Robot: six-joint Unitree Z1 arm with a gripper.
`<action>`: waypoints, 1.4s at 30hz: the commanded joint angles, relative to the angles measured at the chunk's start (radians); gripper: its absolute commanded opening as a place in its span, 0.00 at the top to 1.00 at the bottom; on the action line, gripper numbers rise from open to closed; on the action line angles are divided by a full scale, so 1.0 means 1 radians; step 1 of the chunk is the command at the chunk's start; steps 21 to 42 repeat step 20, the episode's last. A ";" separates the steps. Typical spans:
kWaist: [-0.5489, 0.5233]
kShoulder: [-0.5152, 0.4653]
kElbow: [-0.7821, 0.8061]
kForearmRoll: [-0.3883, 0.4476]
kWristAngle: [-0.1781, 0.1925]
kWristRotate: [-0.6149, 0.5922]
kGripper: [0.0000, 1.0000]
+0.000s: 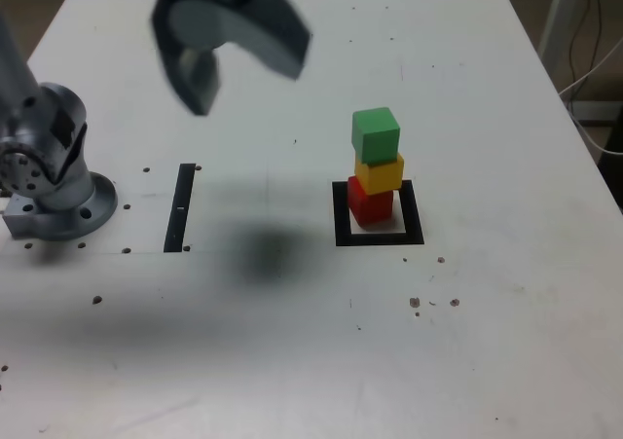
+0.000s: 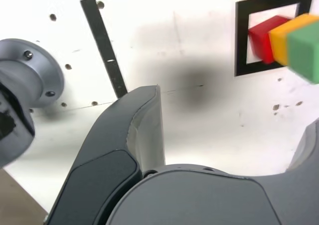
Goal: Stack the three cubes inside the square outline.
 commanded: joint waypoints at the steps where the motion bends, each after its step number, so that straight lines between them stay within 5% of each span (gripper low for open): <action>1: 0.003 -0.045 0.105 -0.043 0.004 0.004 0.01; 19: 0.015 -0.103 0.583 -0.389 0.028 -0.005 0.01; 42: 0.015 -0.101 0.595 -0.397 0.028 -0.009 0.01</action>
